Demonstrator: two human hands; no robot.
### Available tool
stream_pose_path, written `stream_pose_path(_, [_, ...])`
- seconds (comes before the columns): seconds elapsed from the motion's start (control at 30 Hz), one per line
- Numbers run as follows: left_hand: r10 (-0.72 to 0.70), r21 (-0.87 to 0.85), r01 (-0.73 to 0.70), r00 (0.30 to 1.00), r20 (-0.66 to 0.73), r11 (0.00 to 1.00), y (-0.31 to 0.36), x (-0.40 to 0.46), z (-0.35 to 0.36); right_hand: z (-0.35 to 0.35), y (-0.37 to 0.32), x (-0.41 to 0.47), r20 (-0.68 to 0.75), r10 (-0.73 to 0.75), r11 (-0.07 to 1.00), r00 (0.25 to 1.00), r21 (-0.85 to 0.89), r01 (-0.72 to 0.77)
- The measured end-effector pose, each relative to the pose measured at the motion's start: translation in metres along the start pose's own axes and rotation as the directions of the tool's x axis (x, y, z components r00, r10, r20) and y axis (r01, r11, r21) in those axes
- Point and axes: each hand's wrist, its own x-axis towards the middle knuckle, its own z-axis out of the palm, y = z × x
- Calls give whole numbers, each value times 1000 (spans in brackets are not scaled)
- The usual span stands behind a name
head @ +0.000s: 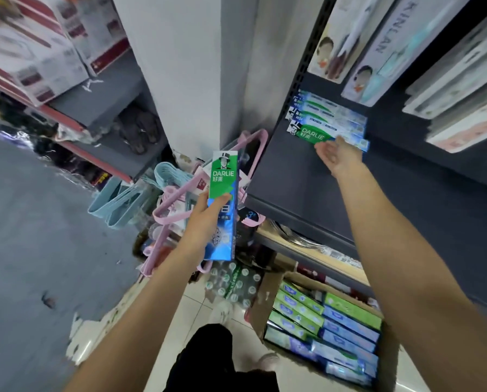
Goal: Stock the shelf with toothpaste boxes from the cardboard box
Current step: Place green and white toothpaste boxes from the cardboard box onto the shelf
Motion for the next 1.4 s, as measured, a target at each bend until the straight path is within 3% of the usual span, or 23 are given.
stream_pose_path(0.1, [-33, -81, 38, 997, 70, 996, -2, 5, 8, 0, 8, -68, 234, 4, 959, 972, -276, 62])
stream_pose_path(0.17, [-20, -147, 38, 992, 123, 988, -6, 7, 19, -12, 31, -117, 432, 75, 881, 899, -450, 143])
stream_pose_path(0.23, [-1, -173, 27, 988, 151, 984, -10, 8, 32, -23, 54, -145, 513, 153, 761, 845, -607, 230])
stream_pose_path(0.3, [17, -188, 13, 987, 159, 982, -15, 7, 45, -31, 71, -154, 534, 93, 665, 840, -661, 347])
stream_pose_path(0.37, [-54, -190, 95, 977, 208, 977, -14, 4, 54, -41, 69, -153, 548, -70, 642, 833, -615, 459])
stream_pose_path(0.4, [-116, -172, 169, 954, 278, 971, -12, 3, 55, -47, 62, -150, 584, -204, 521, 786, -615, 592])
stream_pose_path(0.47, [-218, -66, 271, 876, 430, 960, -7, 2, 57, -58, 44, -141, 742, -348, 34, 573, -601, 799])
stream_pose_path(0.5, [-255, 22, 280, 836, 486, 960, -6, 2, 56, -62, 37, -135, 824, -315, -180, 471, -539, 823])
stream_pose_path(0.53, [-293, 109, 277, 809, 510, 955, -6, 2, 56, -66, 30, -128, 889, -240, -309, 390, -450, 838])
stream_pose_path(0.57, [-328, 180, 275, 786, 523, 945, -4, 2, 57, -69, 23, -124, 933, -161, -365, 322, -359, 859])
stream_pose_path(0.63, [-401, 248, 315, 737, 544, 916, 0, 7, 52, -74, 15, -116, 951, -69, -308, 300, -307, 901])
stream_pose_path(0.7, [-378, 183, 334, 747, 547, 925, 9, 18, 45, -83, 9, -112, 908, -27, -130, 418, -418, 899])
stream_pose_path(0.77, [-202, 49, 200, 886, 418, 978, 17, 32, 39, -96, 6, -106, 817, -22, 41, 577, -575, 817])
stream_pose_path(0.8, [-80, 1, 83, 960, 267, 997, 19, 37, 37, -101, 4, -103, 763, -42, 135, 645, -635, 760])
stream_pose_path(0.83, [40, -6, -40, 994, 104, 999, 20, 41, 34, -106, 3, -98, 706, -71, 215, 704, -679, 702])
stream_pose_path(0.9, [265, 85, -259, 962, -62, 962, 12, 48, 32, -112, 1, -84, 590, -120, 288, 799, -749, 597])
stream_pose_path(0.97, [466, 343, -454, 883, 52, 822, -2, 54, 34, -111, -2, -69, 525, -162, 288, 836, -785, 548])
stream_pose_path(1.0, [530, 492, -538, 830, 171, 684, -10, 57, 37, -107, -4, -61, 509, -180, 281, 841, -793, 540])
stream_pose_path(1.07, [564, 683, -630, 736, 374, 370, -23, 65, 44, -95, -9, -45, 509, -235, 206, 828, -807, 554])
stream_pose_path(1.13, [547, 749, -643, 689, 475, 160, -31, 67, 51, -77, -15, -30, 531, -316, 54, 786, -817, 574])
stream_pose_path(1.2, [514, 791, -610, 693, 506, 45, -37, 69, 56, -60, -20, -15, 530, -381, -23, 758, -825, 565])
stream_pose_path(1.27, [487, 815, -578, 703, 518, -33, -42, 73, 56, -48, -23, 0, 518, -410, -20, 751, -828, 560])
stream_pose_path(1.4, [467, 829, -548, 708, 530, -110, -42, 76, 56, -34, -17, 20, 556, -387, -82, 736, -816, 573])
